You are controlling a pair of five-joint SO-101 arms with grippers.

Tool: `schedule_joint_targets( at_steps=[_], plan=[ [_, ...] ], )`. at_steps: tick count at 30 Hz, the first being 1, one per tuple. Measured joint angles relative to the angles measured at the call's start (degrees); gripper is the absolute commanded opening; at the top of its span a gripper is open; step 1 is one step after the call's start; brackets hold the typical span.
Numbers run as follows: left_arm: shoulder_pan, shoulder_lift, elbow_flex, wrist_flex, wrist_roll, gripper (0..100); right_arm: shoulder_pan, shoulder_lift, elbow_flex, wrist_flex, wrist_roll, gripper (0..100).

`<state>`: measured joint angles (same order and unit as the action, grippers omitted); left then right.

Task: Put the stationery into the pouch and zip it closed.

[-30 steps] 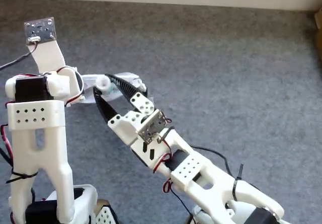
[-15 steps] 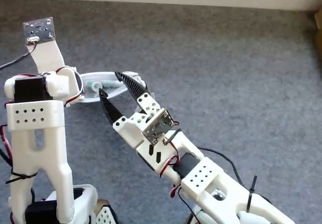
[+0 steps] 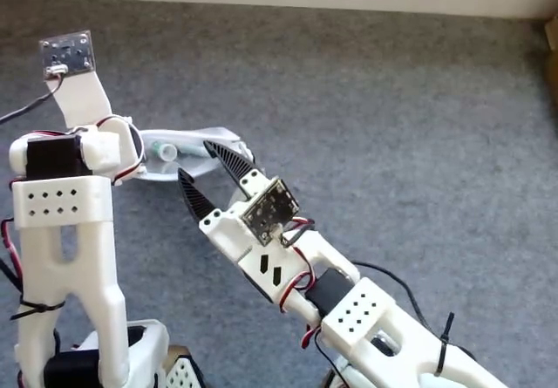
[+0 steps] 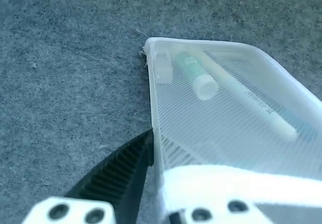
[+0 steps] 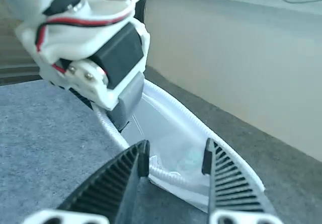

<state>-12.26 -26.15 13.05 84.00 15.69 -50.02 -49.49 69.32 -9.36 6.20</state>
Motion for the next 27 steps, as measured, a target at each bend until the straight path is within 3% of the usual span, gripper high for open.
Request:
schedule_joint_targets(
  at_steps=[19, 27],
  plan=[
    [0.44, 0.0, 0.35, -0.09, 0.0, 1, -0.09, 0.44, -22.15, 45.63, -3.6, 16.6],
    [-0.09, -0.09, 1.23, -0.26, 0.0, 1, -0.09, -0.09, -24.97, 57.49, -3.6, 16.6]
  ],
)
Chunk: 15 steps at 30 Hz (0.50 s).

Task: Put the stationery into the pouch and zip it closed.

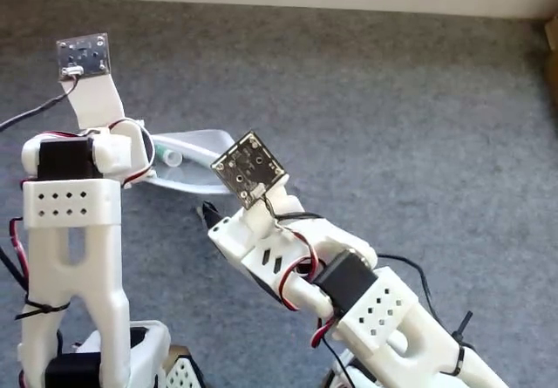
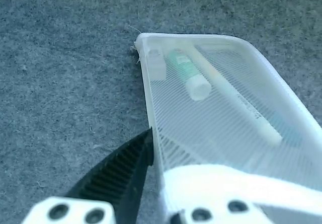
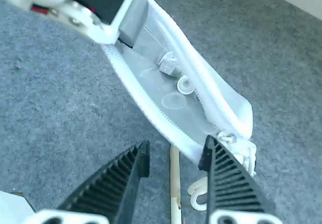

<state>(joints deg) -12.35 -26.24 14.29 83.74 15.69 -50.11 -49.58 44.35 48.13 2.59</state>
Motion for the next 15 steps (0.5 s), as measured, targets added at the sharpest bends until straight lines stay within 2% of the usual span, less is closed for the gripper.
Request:
schedule_joint_targets(
  at_steps=[15],
  plan=[
    [-1.93, 0.18, 0.09, 0.0, -0.09, 1, -0.09, -0.26, 6.59, 1.85, 0.09, 16.6]
  ],
)
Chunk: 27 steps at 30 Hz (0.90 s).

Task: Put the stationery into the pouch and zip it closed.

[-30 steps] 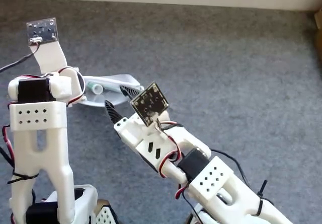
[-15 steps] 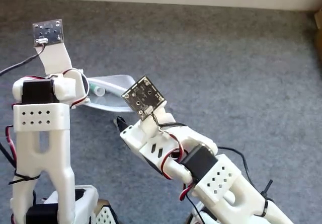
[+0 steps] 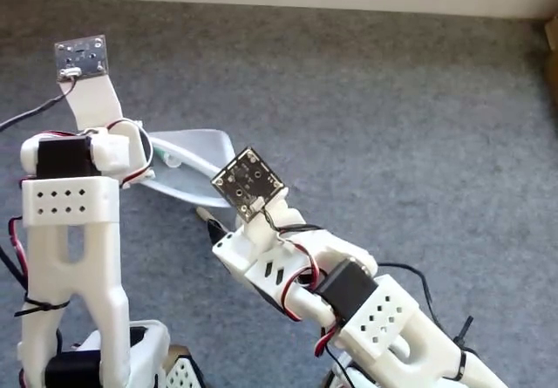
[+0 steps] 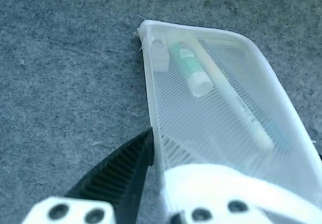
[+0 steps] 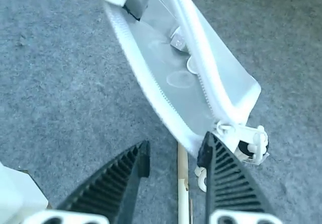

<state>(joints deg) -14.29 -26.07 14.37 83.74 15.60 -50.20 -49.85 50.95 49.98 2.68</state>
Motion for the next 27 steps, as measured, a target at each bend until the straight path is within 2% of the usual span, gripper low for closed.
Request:
schedule_joint_targets(
  at_steps=[5, 10, 17, 22, 27],
  plan=[
    [-1.32, 0.0, 0.0, 0.0, 0.0, 1, 0.09, -0.09, 1.05, 0.0, 0.0, 16.6],
    [-5.8, 0.09, 0.0, -2.02, 0.26, 1, 0.35, 0.97, 5.71, 1.67, -0.18, 16.6],
    [-9.14, 0.09, 0.0, -2.9, 2.2, 1, -2.46, 1.76, 7.47, 1.85, -0.18, 16.6],
    [-10.9, 0.09, 0.0, -3.25, 2.37, 1, -2.37, 3.43, 9.93, -3.87, -0.18, 16.6],
    [-14.07, 0.09, 0.0, -4.22, 3.96, 1, -2.55, 14.68, 10.02, -11.34, -0.18, 16.6]
  ],
)
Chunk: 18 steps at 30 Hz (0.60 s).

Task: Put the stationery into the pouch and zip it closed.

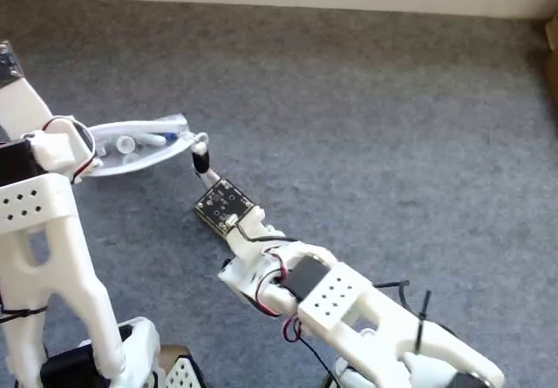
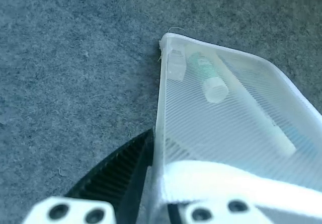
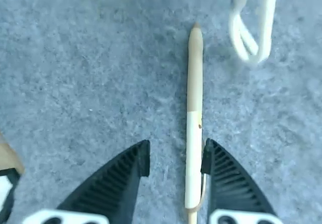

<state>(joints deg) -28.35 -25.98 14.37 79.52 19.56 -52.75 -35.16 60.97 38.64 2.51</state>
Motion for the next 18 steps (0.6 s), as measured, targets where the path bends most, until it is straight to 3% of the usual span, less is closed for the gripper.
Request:
schedule_joint_targets(
  at_steps=[7, 18],
  plan=[
    [-2.81, 0.0, 0.0, -0.62, 0.88, 1, 0.26, 17.05, -5.63, -4.92, 0.0, 16.6],
    [-2.9, 0.0, 0.0, -0.79, 0.88, 1, 2.46, 29.36, -17.76, -5.1, 0.0, 16.6]
  ],
)
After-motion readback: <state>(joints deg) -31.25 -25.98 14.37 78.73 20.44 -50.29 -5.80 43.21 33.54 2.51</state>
